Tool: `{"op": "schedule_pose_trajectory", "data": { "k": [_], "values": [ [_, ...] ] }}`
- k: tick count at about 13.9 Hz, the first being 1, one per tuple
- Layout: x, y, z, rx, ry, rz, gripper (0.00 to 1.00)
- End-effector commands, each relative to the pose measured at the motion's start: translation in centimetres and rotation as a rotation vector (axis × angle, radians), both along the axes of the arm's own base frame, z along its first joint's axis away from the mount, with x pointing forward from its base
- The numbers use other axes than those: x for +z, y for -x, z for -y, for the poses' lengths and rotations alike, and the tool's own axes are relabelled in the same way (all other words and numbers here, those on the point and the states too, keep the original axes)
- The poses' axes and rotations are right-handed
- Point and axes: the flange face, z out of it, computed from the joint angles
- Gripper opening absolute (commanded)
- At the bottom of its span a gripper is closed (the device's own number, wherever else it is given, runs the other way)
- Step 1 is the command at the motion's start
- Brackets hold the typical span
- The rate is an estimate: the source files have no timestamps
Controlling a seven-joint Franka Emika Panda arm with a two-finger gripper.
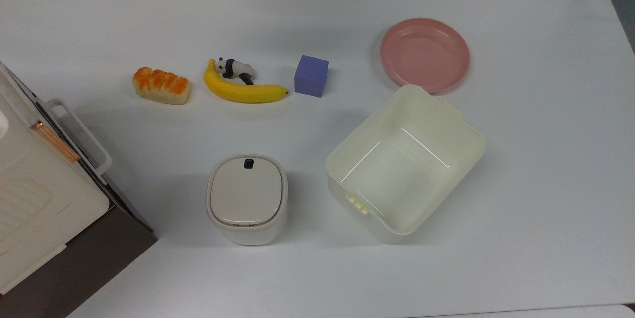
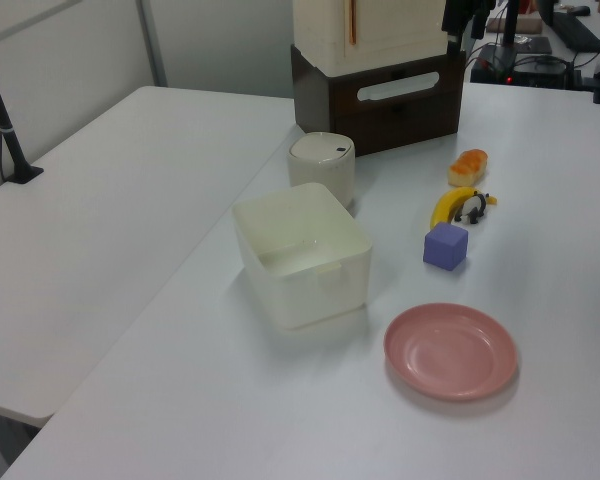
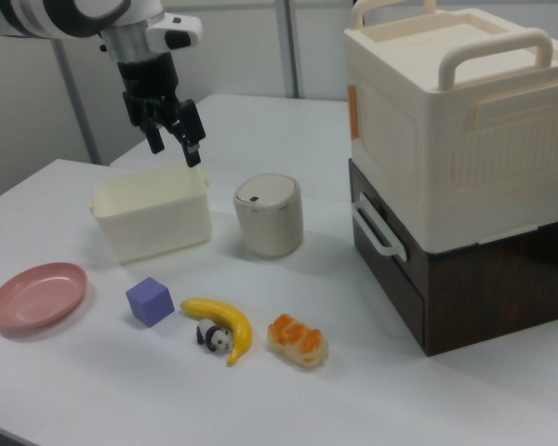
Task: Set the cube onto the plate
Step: 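Move the open gripper over the purple cube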
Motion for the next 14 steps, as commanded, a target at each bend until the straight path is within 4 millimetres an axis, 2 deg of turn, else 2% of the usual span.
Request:
{"op": "schedule_pose_trajectory", "data": {
  "k": [1, 6, 12, 14],
  "values": [
    [-0.3, -0.5, -0.8, 0.036, -0.019, -0.023, 1.0],
    [-0.6, -0.6, -0.9, 0.042, -0.007, -0.035, 1.0],
    [-2.8, -1.3, -1.5, 0.061, 0.018, -0.081, 1.0],
    [-3.3, -1.3, -1.6, 0.139, 0.03, -0.101, 1.0]
  ]
}}
